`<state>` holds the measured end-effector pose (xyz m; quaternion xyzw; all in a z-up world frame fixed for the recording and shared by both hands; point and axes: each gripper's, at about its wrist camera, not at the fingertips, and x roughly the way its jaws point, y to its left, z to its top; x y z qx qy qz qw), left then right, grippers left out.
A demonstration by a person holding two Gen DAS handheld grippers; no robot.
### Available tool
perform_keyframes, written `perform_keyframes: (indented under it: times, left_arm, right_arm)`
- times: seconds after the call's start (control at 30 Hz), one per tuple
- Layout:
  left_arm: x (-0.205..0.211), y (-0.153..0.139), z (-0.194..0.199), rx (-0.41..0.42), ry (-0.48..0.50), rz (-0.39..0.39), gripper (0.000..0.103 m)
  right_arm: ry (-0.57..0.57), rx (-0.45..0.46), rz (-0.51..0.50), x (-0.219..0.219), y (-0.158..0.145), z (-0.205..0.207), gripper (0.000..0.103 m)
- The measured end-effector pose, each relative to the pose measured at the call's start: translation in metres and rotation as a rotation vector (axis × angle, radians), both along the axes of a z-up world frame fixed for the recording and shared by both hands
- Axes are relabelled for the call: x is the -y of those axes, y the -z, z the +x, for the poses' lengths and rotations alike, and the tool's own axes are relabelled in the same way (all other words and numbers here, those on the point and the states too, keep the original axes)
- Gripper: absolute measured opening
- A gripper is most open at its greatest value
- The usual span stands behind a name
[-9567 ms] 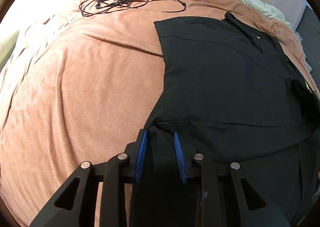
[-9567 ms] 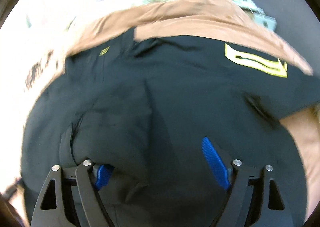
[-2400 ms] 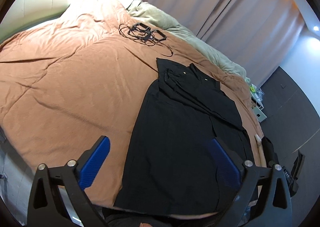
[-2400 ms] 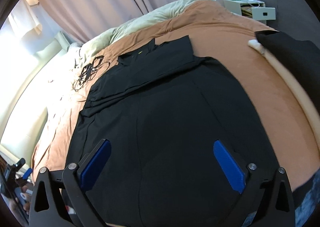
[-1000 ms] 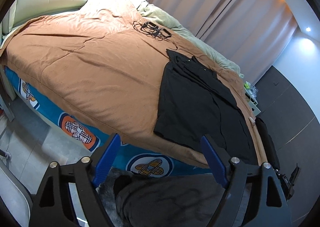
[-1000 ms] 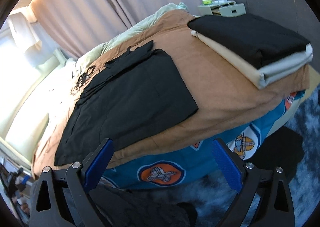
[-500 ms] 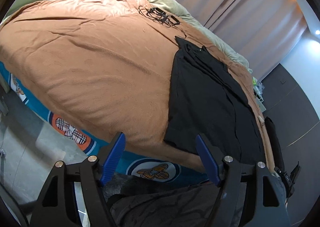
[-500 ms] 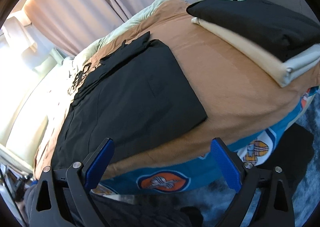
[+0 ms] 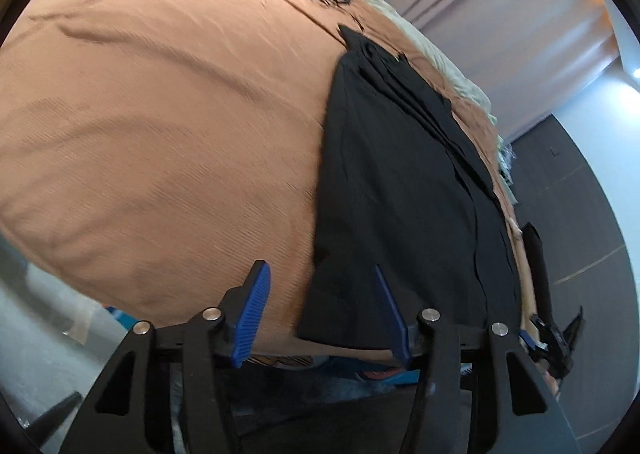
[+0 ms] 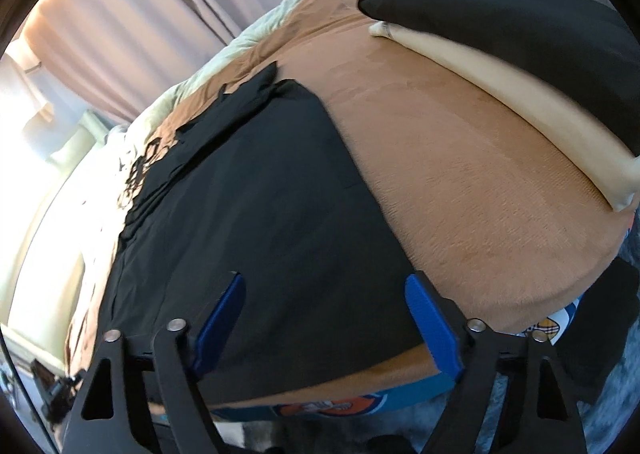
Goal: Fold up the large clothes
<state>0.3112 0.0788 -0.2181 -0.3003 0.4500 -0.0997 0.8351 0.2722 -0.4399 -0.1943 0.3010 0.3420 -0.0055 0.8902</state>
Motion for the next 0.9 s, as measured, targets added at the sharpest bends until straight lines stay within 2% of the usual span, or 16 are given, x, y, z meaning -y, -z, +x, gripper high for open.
perform_keyframes:
  times: [0.07,0.13,0.23,0.37,0.5,0.6,0.7,0.8,0.9]
  left_arm:
    - [0.007,0.003,0.001,-0.001,0.016,0.000,0.054]
    - [0.011,0.004,0.004,0.002,0.031,-0.001,0.054]
    - [0.007,0.006,0.013,0.001,0.023,-0.059,0.050]
    - [0.009,0.009,0.022,-0.002,0.016,-0.092,0.048]
    - [0.013,0.009,0.021,0.004,0.033,-0.117,0.048]
    - [0.008,0.010,0.017,-0.011,0.039,-0.171,0.039]
    - [0.005,0.010,0.013,-0.017,0.043,-0.226,0.039]
    - [0.006,0.005,0.014,0.000,0.044,-0.275,0.039]
    - [0.010,0.000,0.021,0.014,0.033,-0.240,0.039]
  right_arm:
    - [0.015,-0.001,0.016,0.005,0.003,0.001,0.076]
    - [0.023,0.002,0.035,0.011,0.005,0.001,0.075]
    - [0.008,0.002,0.077,0.015,0.009,0.001,0.074]
    - [0.039,0.031,0.142,0.026,0.009,-0.012,0.069]
    - [0.080,0.000,0.128,0.038,0.015,-0.024,0.069]
    - [0.050,0.017,0.207,0.043,0.026,-0.028,0.070]
    - [0.023,0.046,0.246,0.038,0.029,-0.026,0.070]
    - [0.006,0.096,0.347,0.037,0.030,-0.021,0.070]
    - [-0.026,0.171,0.446,0.034,0.030,-0.017,0.069]
